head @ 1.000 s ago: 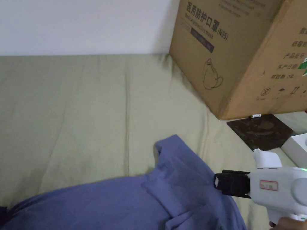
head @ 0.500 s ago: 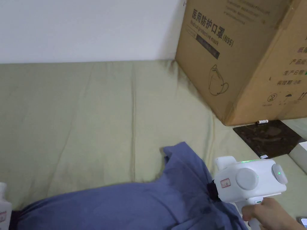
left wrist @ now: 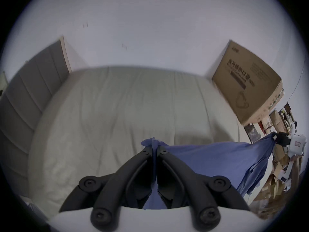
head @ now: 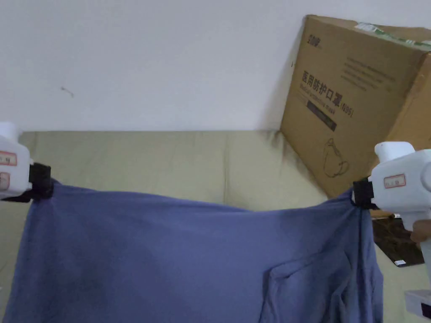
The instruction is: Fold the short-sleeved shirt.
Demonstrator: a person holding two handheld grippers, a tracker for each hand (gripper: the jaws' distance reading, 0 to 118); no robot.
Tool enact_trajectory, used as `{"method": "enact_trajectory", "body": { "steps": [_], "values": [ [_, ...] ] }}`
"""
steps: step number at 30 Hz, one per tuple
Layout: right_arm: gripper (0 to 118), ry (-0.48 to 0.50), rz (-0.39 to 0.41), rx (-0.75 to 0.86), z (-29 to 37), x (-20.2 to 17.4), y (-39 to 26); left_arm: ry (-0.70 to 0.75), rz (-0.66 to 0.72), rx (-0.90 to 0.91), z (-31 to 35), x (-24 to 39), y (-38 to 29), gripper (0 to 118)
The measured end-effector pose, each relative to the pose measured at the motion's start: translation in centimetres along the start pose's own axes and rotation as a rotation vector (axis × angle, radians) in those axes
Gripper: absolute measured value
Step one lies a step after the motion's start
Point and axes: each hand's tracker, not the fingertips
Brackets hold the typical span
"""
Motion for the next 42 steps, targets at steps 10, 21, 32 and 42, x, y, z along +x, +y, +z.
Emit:
{"method": "enact_trajectory", "body": {
  "steps": [10, 21, 32, 42],
  "values": [
    [3, -0.101, -0.022, 0.334, 3.6, -2.1, 18.6, 0.096, -0.009, 0.273, 8.3, 4.3, 14.5, 4],
    [3, -0.084, -0.174, 0.558, 4.7, -3.7, 28.2, 0.147, 0.008, 0.492, 7.4, 2.5, 23.0, 4],
    [3, -0.024, -0.224, 0.348, -2.5, -2.5, 19.7, 0.143, -0.010, 0.209, -0.3, -0.1, 15.6, 4],
    [3, 0.063, -0.226, 0.150, -2.4, -2.0, 5.5, 0.089, 0.031, 0.042, -0.2, 0.0, 1.9, 4]
  ]
}}
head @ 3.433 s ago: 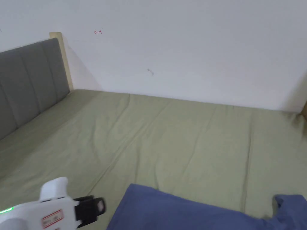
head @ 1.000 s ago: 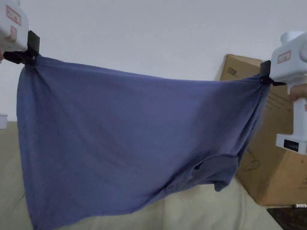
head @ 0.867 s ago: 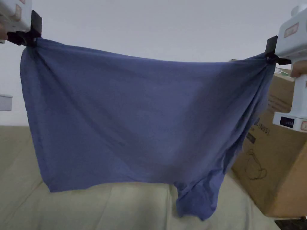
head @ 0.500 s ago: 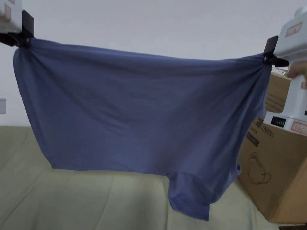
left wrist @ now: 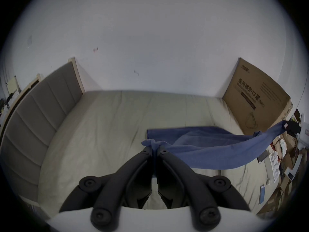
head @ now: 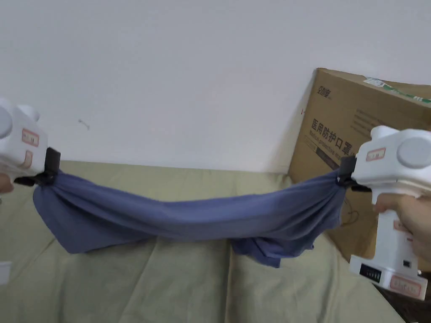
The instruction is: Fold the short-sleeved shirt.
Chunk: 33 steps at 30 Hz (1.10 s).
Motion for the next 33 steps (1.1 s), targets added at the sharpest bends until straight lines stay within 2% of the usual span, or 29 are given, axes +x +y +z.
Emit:
{"method": "enact_trajectory", "body": {
  "steps": [4, 10, 15, 19, 24, 29, 33],
  "values": [
    [3, 0.046, 0.008, -0.072, 2.2, 1.8, -6.2, -0.027, 0.028, -0.057, 1.6, -0.6, -6.3, 4],
    [3, 0.106, -0.075, -0.186, 5.1, 4.8, -17.7, -0.024, -0.039, -0.154, 4.0, -1.0, -16.7, 4],
    [3, 0.113, -0.043, -0.250, 8.1, 6.3, -24.8, -0.048, -0.013, -0.192, 6.4, -2.2, -24.2, 4],
    [3, 0.094, -0.017, -0.265, 11.3, 7.4, -28.5, -0.083, 0.090, -0.186, 9.3, -4.3, -28.9, 4],
    [3, 0.061, 0.028, -0.297, 15.2, 8.8, -32.4, -0.053, 0.165, -0.206, 12.2, -7.7, -34.4, 4],
    [3, 0.021, 0.013, -0.383, 18.1, 10.3, -36.4, -0.003, 0.132, -0.286, 13.2, -8.5, -38.3, 4],
    [3, -0.012, 0.048, -0.422, 18.5, 10.3, -39.3, -0.003, 0.158, -0.345, 12.7, -7.9, -40.5, 4]
  ]
}}
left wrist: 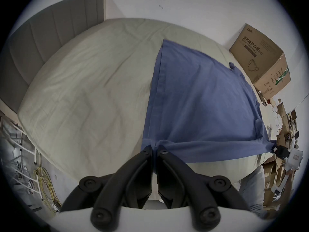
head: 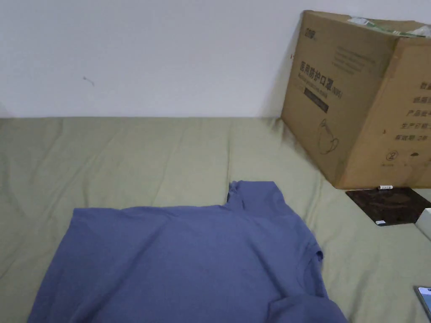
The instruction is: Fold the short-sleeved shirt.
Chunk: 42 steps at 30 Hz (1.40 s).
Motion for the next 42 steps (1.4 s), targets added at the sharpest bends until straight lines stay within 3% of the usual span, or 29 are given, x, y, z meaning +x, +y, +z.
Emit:
{"method": "enact_trajectory", "body": {
  "steps": [4, 5, 7, 8, 9, 12, 13, 14, 15, 17, 20, 24, 27, 28, 29, 30, 31, 32, 33, 35, 36, 37, 39, 40, 42],
  "values": [
    [10, -0.035, 0.016, -0.068, -2.5, -0.5, -0.7, 0.032, -0.002, -0.071, -2.7, -1.1, -0.7, 6],
    [34, -0.041, 0.018, -0.078, -3.1, -0.6, -0.8, 0.024, 0.006, -0.076, -3.1, -1.4, -0.9, 12],
    [93, -0.053, 0.018, -0.095, -4.1, -0.5, -0.9, 0.014, 0.016, -0.060, -3.5, -1.6, -1.1, 40],
    [103, -0.059, 0.011, -0.106, -4.6, -0.3, -1.0, 0.007, 0.033, -0.044, -3.7, -1.8, -1.2, 57],
    [103, -0.067, -0.011, -0.129, -5.1, 0.1, -1.2, -0.015, 0.080, -0.027, -3.2, -2.0, -1.0, 61],
    [102, 0.015, -0.166, -0.118, -3.0, 1.6, -1.8, -0.088, 0.211, -0.070, -1.0, -2.8, -0.9, 53],
    [102, 0.061, -0.221, -0.084, -1.5, 2.1, -2.0, -0.094, 0.243, -0.100, 0.7, -2.1, -1.2, 45],
    [98, 0.085, -0.268, -0.050, 0.3, 2.5, -2.2, -0.116, 0.264, -0.020, 2.8, -2.1, -1.8, 27],
    [76, 0.100, -0.304, -0.022, 2.0, 2.8, -2.5, -0.118, 0.257, 0.065, 4.9, -2.1, -2.3, 2],
    [1, 0.079, -0.307, 0.014, 4.2, 3.2, -2.9, -0.032, 0.254, 0.139, 7.9, -1.6, -2.8, 1],
    [0, -0.070, -0.257, 0.007, 5.1, 2.8, -3.7, 0.011, 0.286, 0.129, 9.2, -1.3, -3.7, 1],
    [0, -0.020, -0.243, -0.020, 3.9, 2.7, -4.6, -0.029, 0.386, 0.208, 10.0, -1.8, -4.3, 1],
    [0, 0.009, -0.254, -0.031, 2.8, 2.3, -4.4, -0.061, 0.363, 0.215, 8.7, -2.6, -3.8, 2],
    [0, 0.021, -0.258, -0.031, 2.5, 2.2, -4.3, -0.057, 0.337, 0.204, 8.3, -2.6, -3.6, 9],
    [0, 0.030, -0.260, -0.033, 2.3, 2.2, -4.1, -0.055, 0.313, 0.203, 7.0, -2.3, -3.3, 30],
    [0, 0.036, -0.261, -0.030, 2.3, 2.0, -3.9, -0.058, 0.293, 0.206, 5.9, -2.2, -3.2, 66],
    [0, 0.043, -0.260, -0.025, 2.7, 0.7, -3.5, -0.056, 0.285, 0.205, 5.1, -2.1, -3.1, 86],
    [0, 0.054, -0.256, -0.019, 2.8, 0.4, -3.4, -0.050, 0.267, 0.202, 3.9, -2.0, -2.9, 96],
    [0, 0.064, -0.252, -0.013, 3.0, 0.2, -3.2, -0.041, 0.235, 0.195, 2.6, -1.4, -2.8, 96],
    [0, 0.065, -0.247, -0.003, 3.2, 0.1, -3.1, -0.025, 0.194, 0.138, 0.5, -1.1, -2.4, 85],
    [0, 0.058, -0.240, -0.001, 3.4, 0.0, -2.9, -0.022, 0.179, 0.073, -0.6, -0.9, -2.2, 61],
    [0, 0.050, -0.235, 0.002, 3.5, 0.0, -2.9, -0.040, 0.168, 0.021, -1.8, -0.8, -2.1, 50],
    [0, 0.036, -0.230, 0.003, 3.8, -0.6, -2.6, -0.028, 0.155, -0.078, -4.5, -0.7, -2.2, 49],
    [0, 0.028, -0.232, 0.001, 3.8, -0.8, -2.5, 0.027, 0.113, -0.064, -5.0, -0.6, -2.3, 48],
    [0, 0.017, -0.255, 0.008, 4.0, -0.9, -2.6, -0.011, 0.091, -0.063, -4.6, -0.6, -1.7, 48]
  ]
}}
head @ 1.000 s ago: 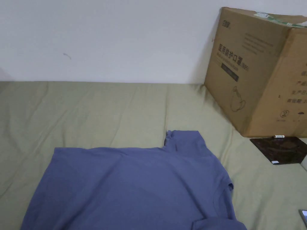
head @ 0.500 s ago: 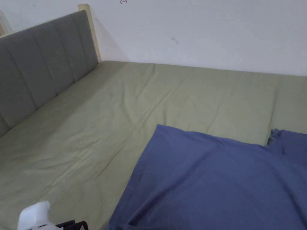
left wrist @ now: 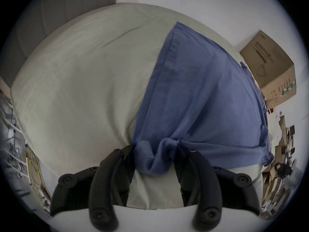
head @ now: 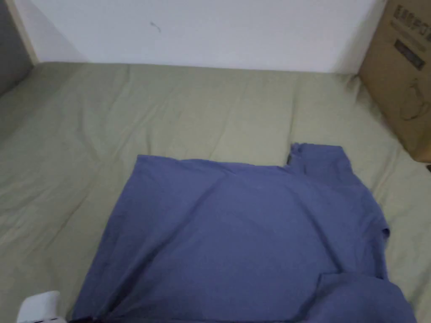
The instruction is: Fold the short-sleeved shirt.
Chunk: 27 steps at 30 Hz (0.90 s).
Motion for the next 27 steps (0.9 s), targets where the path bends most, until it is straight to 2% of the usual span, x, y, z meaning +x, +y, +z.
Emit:
{"method": "enact_trajectory", "body": {
  "steps": [2, 5, 6, 7, 9, 11, 14, 16, 21, 24, 26, 27],
  "values": [
    [2, 0.025, -0.048, 0.048, 0.0, 0.7, 0.0, 0.008, -0.003, -0.025, 0.1, 0.3, 0.4, 46],
    [23, 0.048, -0.129, 0.107, -0.5, 1.2, 0.1, 0.062, -0.037, -0.036, 0.6, 1.9, -0.1, 46],
    [30, 0.055, -0.137, 0.106, -0.8, 1.3, 0.3, 0.081, -0.069, -0.037, 0.7, 2.4, -0.3, 43],
    [37, 0.053, -0.136, 0.097, -1.1, 1.3, 0.5, 0.092, -0.091, -0.049, 1.0, 2.8, -0.1, 36],
    [45, 0.034, -0.111, 0.064, -1.8, 1.5, 1.0, 0.060, -0.067, -0.049, 2.6, 3.3, 0.4, 12],
    [45, -0.014, -0.032, 0.039, -2.3, 1.0, 1.3, -0.057, 0.003, 0.062, 3.4, 3.0, 0.5, 12],
    [45, -0.045, 0.084, -0.002, -3.3, 0.2, 1.6, 0.004, -0.021, 0.001, 2.1, 3.3, 1.1, 12],
    [45, -0.060, 0.128, -0.011, -3.7, -0.4, 1.7, 0.018, -0.014, -0.058, 0.6, 2.3, 0.8, 11],
    [45, -0.086, 0.185, -0.038, -5.2, -0.5, 2.0, -0.042, 0.089, -0.051, -0.8, 0.7, 0.4, 11],
    [45, -0.052, 0.209, -0.080, -6.3, -0.6, 2.0, -0.022, 0.052, -0.050, -1.1, 0.8, 0.4, 11],
    [44, -0.042, 0.194, -0.108, -7.4, -0.4, 1.8, 0.001, 0.017, -0.043, -1.3, 1.2, 0.3, 11],
    [40, -0.049, 0.177, -0.140, -8.1, -0.2, 1.6, 0.009, 0.014, -0.038, -1.1, 2.0, -0.3, 11]
  ]
}}
